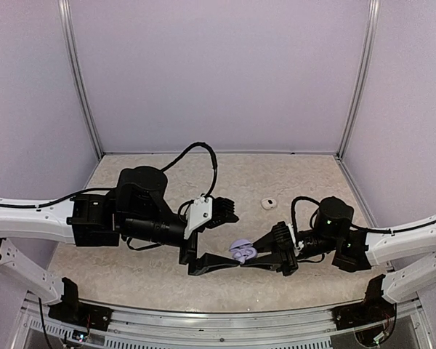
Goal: Insert the wireless bluetooth earbuds into the charging case
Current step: Adjust the right earbud in the right side groove of the charging case.
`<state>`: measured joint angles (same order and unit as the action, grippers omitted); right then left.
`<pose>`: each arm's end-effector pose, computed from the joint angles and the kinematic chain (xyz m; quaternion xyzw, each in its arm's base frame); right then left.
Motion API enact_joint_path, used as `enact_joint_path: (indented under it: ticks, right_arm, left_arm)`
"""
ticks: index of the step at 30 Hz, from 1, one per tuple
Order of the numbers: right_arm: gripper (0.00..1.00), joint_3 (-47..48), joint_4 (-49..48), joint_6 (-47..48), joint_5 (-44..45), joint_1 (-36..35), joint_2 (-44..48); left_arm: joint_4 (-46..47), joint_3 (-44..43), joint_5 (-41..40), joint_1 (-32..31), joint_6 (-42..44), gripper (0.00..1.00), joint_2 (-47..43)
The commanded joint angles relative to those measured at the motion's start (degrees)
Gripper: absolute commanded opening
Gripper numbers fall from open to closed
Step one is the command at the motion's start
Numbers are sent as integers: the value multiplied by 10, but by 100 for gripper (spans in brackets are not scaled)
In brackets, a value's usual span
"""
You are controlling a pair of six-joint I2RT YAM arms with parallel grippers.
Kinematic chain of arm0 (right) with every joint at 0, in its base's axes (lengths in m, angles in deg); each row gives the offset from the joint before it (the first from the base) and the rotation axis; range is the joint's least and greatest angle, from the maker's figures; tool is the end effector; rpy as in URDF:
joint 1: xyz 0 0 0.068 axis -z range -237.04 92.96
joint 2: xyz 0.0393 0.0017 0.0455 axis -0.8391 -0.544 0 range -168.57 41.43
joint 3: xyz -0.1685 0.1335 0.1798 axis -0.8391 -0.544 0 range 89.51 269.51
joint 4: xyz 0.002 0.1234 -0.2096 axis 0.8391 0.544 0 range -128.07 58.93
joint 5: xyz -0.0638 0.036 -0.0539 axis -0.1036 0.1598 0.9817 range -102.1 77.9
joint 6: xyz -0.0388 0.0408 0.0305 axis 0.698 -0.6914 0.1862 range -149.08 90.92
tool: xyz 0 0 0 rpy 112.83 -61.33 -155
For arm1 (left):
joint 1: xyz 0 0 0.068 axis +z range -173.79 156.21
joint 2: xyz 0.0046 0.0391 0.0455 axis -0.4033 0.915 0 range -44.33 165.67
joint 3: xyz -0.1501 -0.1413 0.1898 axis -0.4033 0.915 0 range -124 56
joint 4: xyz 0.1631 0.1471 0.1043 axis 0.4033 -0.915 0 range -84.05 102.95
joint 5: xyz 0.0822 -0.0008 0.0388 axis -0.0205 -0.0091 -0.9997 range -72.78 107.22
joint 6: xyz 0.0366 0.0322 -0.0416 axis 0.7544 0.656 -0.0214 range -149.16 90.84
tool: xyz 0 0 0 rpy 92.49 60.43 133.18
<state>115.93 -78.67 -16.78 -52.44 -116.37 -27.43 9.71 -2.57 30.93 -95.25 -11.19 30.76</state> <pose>0.0951 0.2233 0.2555 -0.5891 0.4066 0.4877 0.4998 0.0837 -0.2864 0.3280 0.6202 0.5288 -0.3442 0.4661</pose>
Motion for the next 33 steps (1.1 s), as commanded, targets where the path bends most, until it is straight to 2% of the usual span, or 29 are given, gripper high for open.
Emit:
enact_joint_path:
  ticks: [1, 21, 33]
  right_arm:
    - [0, 16, -13, -8, -12, 4, -7]
    - [0, 21, 6, 9, -1, -13, -10]
    - [0, 20, 11, 17, 7, -21, -7]
  left_arm:
    - [9, -22, 10, -2, 8, 94, 10]
    - [28, -37, 13, 27, -34, 80, 44]
    - [58, -36, 26, 51, -67, 78, 52]
